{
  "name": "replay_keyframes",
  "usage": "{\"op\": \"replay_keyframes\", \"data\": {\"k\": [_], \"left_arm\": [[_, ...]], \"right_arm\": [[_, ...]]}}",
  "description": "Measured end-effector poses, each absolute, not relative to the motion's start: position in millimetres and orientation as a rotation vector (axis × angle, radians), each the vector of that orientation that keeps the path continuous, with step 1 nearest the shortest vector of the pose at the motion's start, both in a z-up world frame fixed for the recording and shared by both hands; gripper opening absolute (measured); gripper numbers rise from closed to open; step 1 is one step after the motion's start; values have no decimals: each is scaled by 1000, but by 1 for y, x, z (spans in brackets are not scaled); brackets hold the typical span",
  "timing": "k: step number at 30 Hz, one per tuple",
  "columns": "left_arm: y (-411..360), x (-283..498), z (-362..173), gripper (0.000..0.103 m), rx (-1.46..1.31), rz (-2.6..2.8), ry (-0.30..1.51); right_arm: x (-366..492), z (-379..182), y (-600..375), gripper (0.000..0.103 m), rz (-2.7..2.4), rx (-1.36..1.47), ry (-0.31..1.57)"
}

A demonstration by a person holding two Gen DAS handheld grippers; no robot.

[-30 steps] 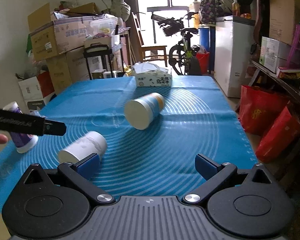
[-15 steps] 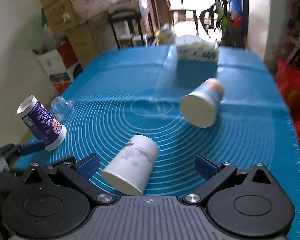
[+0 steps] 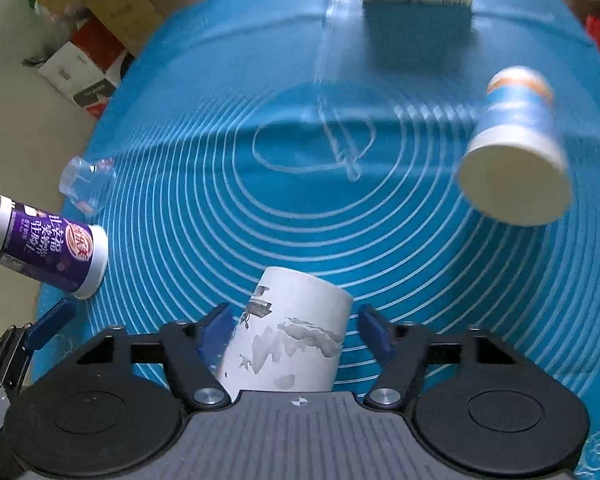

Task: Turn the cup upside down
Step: 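Rotate the cup with the right gripper and set it rim-down on the mat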

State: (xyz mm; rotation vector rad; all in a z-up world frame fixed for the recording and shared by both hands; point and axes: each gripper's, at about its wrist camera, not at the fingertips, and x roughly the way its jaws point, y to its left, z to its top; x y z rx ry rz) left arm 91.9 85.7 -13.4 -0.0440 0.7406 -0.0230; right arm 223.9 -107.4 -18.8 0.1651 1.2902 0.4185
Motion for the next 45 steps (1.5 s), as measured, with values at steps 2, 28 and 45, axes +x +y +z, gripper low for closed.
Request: {"op": "replay_keyframes", "data": {"k": [2, 28, 45], "left_arm": [[87, 91, -13, 86, -49, -21, 740], [64, 75, -19, 86, -57, -38, 730], [37, 37, -8, 86, -20, -73, 692]], "right_arm": [[217, -15, -108, 59, 422, 149, 1235], [56, -43, -137, 55, 246, -205, 470], [22, -25, -155, 91, 237, -149, 520]]}}
